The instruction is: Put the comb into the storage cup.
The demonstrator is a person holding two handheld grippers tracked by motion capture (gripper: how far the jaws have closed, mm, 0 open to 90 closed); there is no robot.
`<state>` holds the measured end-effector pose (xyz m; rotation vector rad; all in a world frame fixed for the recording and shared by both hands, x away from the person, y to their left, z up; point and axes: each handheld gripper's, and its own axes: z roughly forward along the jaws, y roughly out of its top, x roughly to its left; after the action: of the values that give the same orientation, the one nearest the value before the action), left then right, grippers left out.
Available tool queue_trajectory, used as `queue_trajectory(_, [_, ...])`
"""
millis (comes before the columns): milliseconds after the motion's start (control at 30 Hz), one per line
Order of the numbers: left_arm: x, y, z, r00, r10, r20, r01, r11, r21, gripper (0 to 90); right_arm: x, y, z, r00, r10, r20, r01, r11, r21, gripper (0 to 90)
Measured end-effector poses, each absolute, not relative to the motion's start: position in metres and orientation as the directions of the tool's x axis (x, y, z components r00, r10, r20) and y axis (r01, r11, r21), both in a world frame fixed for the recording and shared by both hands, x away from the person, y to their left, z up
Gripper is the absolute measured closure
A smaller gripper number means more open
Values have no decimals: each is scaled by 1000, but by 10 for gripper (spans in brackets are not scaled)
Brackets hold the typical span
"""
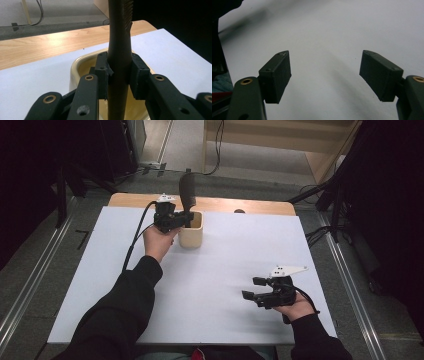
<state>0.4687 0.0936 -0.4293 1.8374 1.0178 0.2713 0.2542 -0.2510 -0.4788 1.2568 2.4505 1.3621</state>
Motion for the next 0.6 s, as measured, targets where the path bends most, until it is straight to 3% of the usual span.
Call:
queue_trajectory(300, [467,95,-430,627,740,-242,531,-179,828,712,254,-251,-479,-664,682,306,621,275,734,235])
queue_trajectory(467, [463,104,-420,618,744,-254,525,-149,838,473,255,-252,-479,-662,683,308,622,272,734,235])
queue_trajectory(600, [462,113,-413,610,735,-296,549,-124,826,433,256,-251,-479,-662,684,306,623,275,732,234])
